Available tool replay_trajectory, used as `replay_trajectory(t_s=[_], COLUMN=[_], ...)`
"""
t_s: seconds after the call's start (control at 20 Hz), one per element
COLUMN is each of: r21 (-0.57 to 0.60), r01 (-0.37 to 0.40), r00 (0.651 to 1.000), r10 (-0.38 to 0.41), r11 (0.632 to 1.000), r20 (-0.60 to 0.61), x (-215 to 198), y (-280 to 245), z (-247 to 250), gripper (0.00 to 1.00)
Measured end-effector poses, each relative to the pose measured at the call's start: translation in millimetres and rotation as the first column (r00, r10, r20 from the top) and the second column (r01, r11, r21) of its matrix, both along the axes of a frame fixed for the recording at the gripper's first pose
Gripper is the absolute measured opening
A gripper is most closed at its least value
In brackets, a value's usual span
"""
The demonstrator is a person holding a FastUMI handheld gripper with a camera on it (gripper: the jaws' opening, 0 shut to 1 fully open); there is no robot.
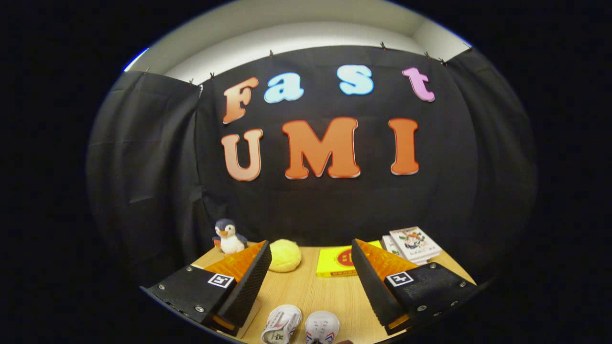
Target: Open the storage box then place both shoes into the box .Put the left shoe in first, then the right shoe, with the right side of both shoes facing outward in a uniform manner.
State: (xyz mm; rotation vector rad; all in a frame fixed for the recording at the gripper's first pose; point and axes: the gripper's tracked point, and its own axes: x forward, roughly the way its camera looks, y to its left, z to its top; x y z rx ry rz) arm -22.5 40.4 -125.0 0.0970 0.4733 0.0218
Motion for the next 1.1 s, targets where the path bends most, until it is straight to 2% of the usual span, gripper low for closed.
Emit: replay_trajectory(t_s=[0.2, 0.45, 0.8, 1.1], r21=[0.136, 0.296, 0.518, 0.610], r01=[-0.029, -0.046, -0.073, -0.077], r00=[0.979, 0.918, 0.779, 0.672], r10=[0.055, 0.157, 0.373, 0.493], r11=[0.990, 0.954, 0.853, 0.788], r20=[-0.196, -0.365, -0.504, -0.553], x=[-24.5, -49.3, -84.0, -104.2], y=[29.9, 69.8, 140.7, 184.2], z=[-47.8, -89.7, -134.8, -171.4], gripper=[0.98, 0.96, 0.96, 0.96])
